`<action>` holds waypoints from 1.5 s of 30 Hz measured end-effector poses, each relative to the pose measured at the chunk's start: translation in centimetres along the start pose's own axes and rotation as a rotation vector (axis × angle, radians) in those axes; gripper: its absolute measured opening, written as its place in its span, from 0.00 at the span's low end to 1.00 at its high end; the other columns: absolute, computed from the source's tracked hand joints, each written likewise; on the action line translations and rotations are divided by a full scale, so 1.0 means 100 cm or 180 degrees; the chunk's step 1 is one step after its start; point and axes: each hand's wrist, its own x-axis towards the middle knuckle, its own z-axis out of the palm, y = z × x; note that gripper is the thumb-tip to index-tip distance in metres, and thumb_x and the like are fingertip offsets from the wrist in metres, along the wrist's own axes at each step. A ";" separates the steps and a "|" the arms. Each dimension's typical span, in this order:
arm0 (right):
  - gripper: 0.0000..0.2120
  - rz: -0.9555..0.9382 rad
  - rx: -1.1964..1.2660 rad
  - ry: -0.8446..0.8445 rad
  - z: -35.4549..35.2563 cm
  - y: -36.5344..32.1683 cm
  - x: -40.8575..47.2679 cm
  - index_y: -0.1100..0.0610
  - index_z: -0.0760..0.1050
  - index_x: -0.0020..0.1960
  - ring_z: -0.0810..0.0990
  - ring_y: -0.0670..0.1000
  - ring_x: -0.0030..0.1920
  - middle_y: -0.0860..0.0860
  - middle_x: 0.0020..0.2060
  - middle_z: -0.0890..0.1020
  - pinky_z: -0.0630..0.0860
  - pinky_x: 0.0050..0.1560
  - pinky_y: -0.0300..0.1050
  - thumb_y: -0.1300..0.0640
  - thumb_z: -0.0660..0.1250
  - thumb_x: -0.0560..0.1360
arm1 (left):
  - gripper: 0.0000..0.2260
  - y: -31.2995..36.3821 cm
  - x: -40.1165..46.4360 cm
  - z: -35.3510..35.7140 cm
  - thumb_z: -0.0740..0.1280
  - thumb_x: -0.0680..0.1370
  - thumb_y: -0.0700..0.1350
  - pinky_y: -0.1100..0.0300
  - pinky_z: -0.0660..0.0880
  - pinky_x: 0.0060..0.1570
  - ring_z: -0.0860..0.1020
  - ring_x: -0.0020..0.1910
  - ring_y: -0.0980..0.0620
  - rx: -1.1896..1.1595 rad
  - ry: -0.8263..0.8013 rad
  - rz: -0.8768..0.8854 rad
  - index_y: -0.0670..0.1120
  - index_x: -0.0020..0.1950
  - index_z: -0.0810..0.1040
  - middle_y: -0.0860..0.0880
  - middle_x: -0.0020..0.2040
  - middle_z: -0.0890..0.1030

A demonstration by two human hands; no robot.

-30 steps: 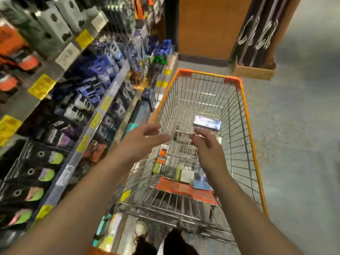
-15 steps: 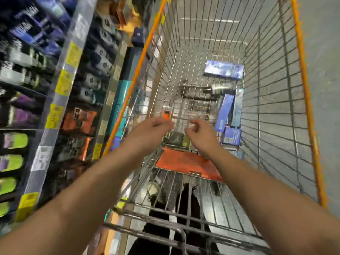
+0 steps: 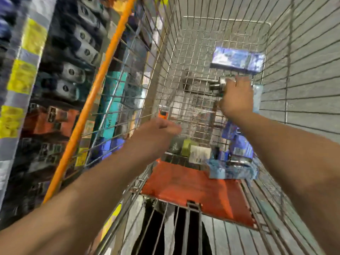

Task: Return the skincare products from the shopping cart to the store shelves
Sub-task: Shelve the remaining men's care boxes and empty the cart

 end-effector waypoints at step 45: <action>0.23 -0.0648 0.5158 -0.1450 -0.320 -0.350 -0.401 0.54 0.83 0.55 0.87 0.52 0.48 0.52 0.47 0.89 0.81 0.54 0.54 0.42 0.54 0.85 | 0.17 -0.119 -0.334 -0.219 0.70 0.81 0.38 0.46 0.84 0.43 0.86 0.46 0.50 -0.2499 0.1106 0.2002 0.58 0.63 0.78 0.52 0.54 0.86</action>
